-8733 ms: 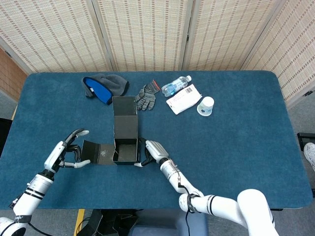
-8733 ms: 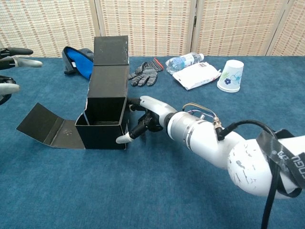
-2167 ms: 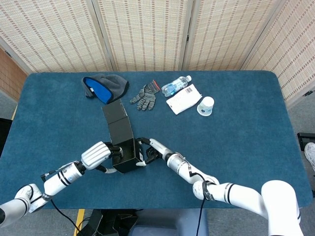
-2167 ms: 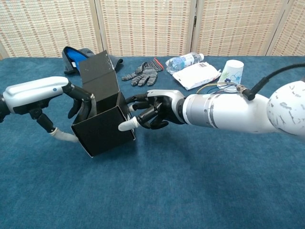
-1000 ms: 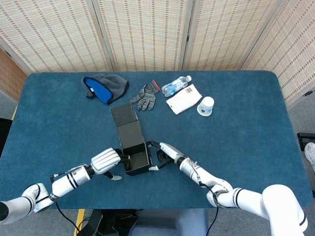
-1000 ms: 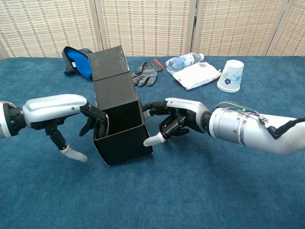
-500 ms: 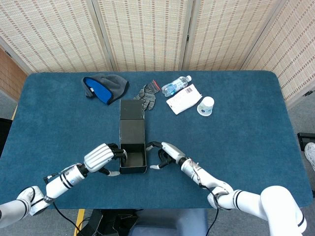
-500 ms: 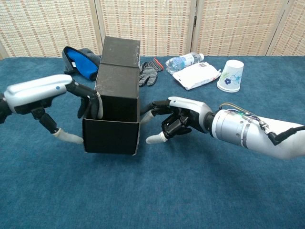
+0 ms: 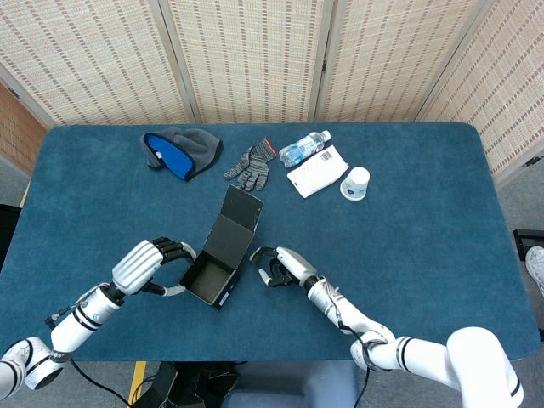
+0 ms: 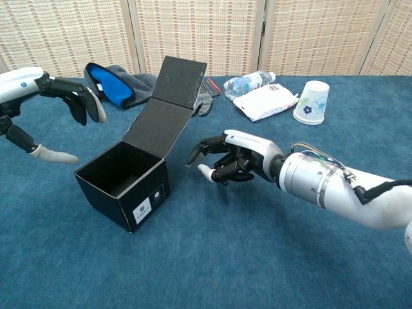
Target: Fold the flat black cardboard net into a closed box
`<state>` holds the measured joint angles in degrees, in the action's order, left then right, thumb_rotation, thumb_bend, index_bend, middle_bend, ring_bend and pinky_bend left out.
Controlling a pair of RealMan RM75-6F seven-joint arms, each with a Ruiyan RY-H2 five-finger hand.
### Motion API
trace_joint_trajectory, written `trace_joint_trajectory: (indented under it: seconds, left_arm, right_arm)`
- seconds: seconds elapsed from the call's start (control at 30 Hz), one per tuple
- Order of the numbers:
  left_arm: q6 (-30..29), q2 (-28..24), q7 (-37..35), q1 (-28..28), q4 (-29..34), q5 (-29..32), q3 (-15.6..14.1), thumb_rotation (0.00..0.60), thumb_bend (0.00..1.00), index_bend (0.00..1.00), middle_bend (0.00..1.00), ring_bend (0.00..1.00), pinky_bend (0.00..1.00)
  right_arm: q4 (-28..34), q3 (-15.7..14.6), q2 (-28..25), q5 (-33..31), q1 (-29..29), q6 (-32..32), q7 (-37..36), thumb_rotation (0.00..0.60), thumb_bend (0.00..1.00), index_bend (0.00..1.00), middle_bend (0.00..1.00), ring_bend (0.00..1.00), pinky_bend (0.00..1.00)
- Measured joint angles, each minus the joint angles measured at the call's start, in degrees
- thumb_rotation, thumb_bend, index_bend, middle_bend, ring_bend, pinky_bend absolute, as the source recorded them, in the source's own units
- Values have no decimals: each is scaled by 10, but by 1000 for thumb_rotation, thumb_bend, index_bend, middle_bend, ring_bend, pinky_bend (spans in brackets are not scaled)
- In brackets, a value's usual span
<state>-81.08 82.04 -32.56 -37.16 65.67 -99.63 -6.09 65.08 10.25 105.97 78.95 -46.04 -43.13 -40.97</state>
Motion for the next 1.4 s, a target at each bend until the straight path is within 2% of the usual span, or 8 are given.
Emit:
trace_joint_trajectory:
  seconds: [0.07,0.13,0.23,0.53,0.63,0.8,1.0,1.4]
  left_arm:
    - [0,-4,2,5,5,6,2,600,77,257,215,253,386]
    - [3,-9,2,9,10,14,5,600,77,186,163,230,385]
    - [12,-18,1,16,22,31,10,600,77,113,138,223,385]
    - [60,-40,26,41,48,91,21,600,78,2,68,217,386]
    - [88,-48,47,50,55,114,21,600,77,0,19,204,386]
    - [140,-61,78,62,71,153,21,600,77,0,0,179,376]
    - [211,-70,68,57,89,182,28,600,78,0,0,176,372]
    - [263,-31,-2,32,77,160,44,600,78,0,0,153,369]
  right_arm:
    - [12,0,-7,-2,3,-3,10,600,467,221,235,724,984]
    - [29,0,-21,-3,6,-7,21,600,439,174,225,717,982]
    - [60,1,-50,-5,10,-9,36,600,413,144,220,711,981]
    - [170,18,-174,-32,10,10,94,600,381,112,220,709,979]
    - [187,31,-198,-55,3,28,107,600,366,112,220,709,980]
    - [181,51,-202,-85,-24,61,119,600,365,112,220,709,979]
    - [141,71,-180,-110,-60,87,134,600,358,112,222,709,980]
    - [83,109,-143,-151,-120,118,160,600,357,112,227,709,980]
